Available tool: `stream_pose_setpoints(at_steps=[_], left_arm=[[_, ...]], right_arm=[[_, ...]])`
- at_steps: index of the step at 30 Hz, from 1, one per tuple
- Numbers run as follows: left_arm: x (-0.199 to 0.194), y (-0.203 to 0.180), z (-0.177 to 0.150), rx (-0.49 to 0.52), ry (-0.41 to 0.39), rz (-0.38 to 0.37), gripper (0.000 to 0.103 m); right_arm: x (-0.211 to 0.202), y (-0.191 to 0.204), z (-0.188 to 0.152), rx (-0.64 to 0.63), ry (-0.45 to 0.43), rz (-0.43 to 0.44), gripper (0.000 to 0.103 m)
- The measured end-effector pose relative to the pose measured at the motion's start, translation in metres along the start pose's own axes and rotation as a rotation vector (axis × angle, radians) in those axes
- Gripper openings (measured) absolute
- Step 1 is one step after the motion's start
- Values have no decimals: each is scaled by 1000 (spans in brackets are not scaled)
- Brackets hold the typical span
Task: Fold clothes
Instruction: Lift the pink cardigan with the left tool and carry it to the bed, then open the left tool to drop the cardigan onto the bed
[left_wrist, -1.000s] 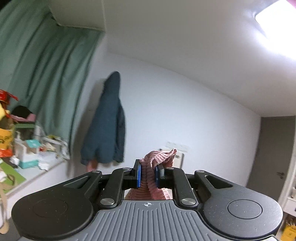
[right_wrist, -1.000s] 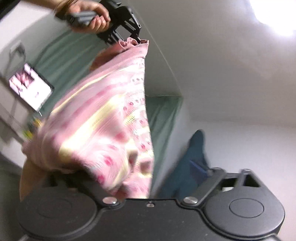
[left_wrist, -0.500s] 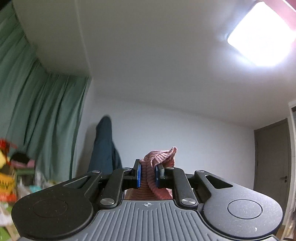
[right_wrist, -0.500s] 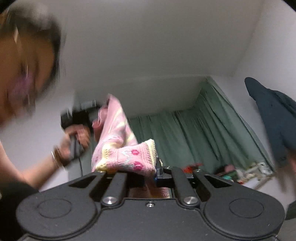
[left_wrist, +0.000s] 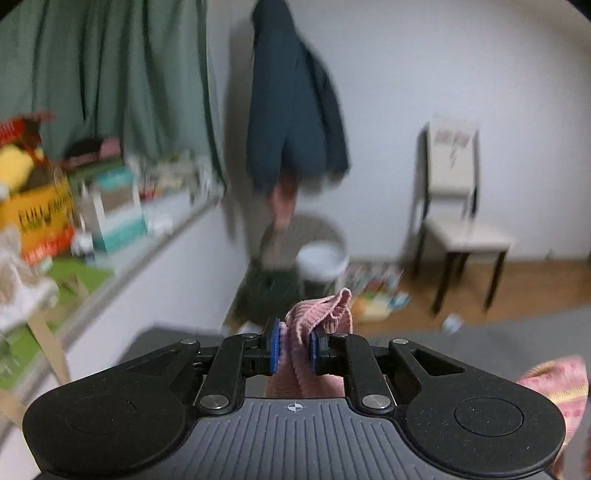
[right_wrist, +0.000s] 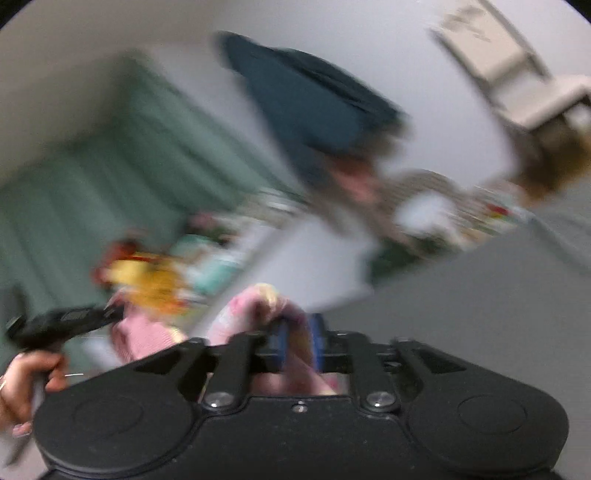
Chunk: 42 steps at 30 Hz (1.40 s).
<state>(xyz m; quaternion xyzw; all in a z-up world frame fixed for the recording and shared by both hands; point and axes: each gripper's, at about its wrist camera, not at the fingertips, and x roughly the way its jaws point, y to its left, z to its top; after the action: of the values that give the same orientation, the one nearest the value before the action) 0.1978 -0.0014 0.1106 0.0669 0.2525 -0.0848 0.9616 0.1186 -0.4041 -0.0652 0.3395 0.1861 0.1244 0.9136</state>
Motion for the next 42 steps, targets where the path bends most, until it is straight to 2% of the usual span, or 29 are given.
stream_pose_setpoints(at_steps=[1, 2, 3, 5, 7, 9, 10, 11, 12, 13, 14, 15, 17, 19, 22, 23, 24, 28, 30, 31, 32, 33, 34, 36, 37, 38, 39, 40, 42], left_arm=[[28, -3, -16, -2, 45, 13, 16], [51, -5, -34, -26, 99, 10, 16], [63, -8, -51, -51, 131, 8, 17], [76, -15, -78, -110, 168, 6, 21], [80, -17, -98, -152, 194, -16, 21], [74, -18, -115, -153, 204, -24, 25], [68, -19, -124, -139, 198, -40, 34], [61, -21, -131, -119, 189, -63, 52], [55, -22, -137, -97, 182, -91, 63], [48, -24, -141, -74, 168, -109, 83], [38, -26, -142, -57, 148, -114, 98], [26, -28, -144, -45, 127, -113, 103], [13, -30, -144, -30, 116, -101, 103], [17, -30, -146, -17, 157, -44, 103], [31, -25, -151, 35, 199, 173, 103], [35, -18, -152, 19, 207, 208, 103], [38, -8, -154, -25, 214, 216, 103], [48, 47, -162, -352, 194, 168, 102], [56, 64, -169, -468, 190, 160, 99], [61, 71, -172, -513, 192, 154, 92], [67, 74, -174, -530, 205, 146, 81], [73, 76, -176, -542, 217, 141, 75], [78, 77, -177, -544, 229, 145, 63], [91, 77, -180, -547, 250, 157, 54], [96, 77, -180, -544, 252, 165, 46], [99, 76, -180, -534, 237, 175, 31], [102, 75, -178, -525, 221, 178, 20], [106, 75, -175, -511, 213, 179, 4], [112, 75, -163, -446, 169, 210, 4]], right_arm=[[2, -7, -6, -15, -9, -62, 69], [5, -14, -11, -31, -18, -125, 82], [6, -21, -15, -50, -21, -178, 82], [-5, -8, -28, -92, 23, -209, 82], [-4, -5, -23, -101, 65, -208, 82], [2, 10, -20, -124, 95, -160, 81], [1, 18, -20, -154, 112, -135, 80], [0, 33, -22, -195, 136, -113, 77], [0, 48, -25, -238, 161, -90, 77], [2, 60, -29, -284, 189, -64, 72], [4, 72, -34, -326, 216, -37, 66], [4, 83, -40, -357, 244, -13, 65], [4, 94, -54, -408, 307, 14, 61], [5, 103, -67, -450, 360, 12, 61], [1, 100, -82, -471, 416, 0, 61], [-4, 99, -83, -463, 427, 5, 61], [-3, 98, -85, -456, 434, 8, 61], [-4, 95, -89, -430, 441, 23, 61], [-1, 94, -88, -416, 436, 34, 61], [1, 93, -87, -409, 435, 39, 61], [3, 92, -87, -401, 432, 43, 61], [6, 91, -86, -393, 429, 46, 61], [9, 90, -85, -384, 427, 50, 61], [9, 87, -85, -368, 424, 62, 61], [9, 86, -85, -361, 422, 69, 61], [10, 85, -84, -355, 420, 75, 61], [10, 84, -84, -348, 418, 81, 61], [10, 83, -84, -342, 418, 83, 61], [11, 80, -84, -330, 419, 86, 61]])
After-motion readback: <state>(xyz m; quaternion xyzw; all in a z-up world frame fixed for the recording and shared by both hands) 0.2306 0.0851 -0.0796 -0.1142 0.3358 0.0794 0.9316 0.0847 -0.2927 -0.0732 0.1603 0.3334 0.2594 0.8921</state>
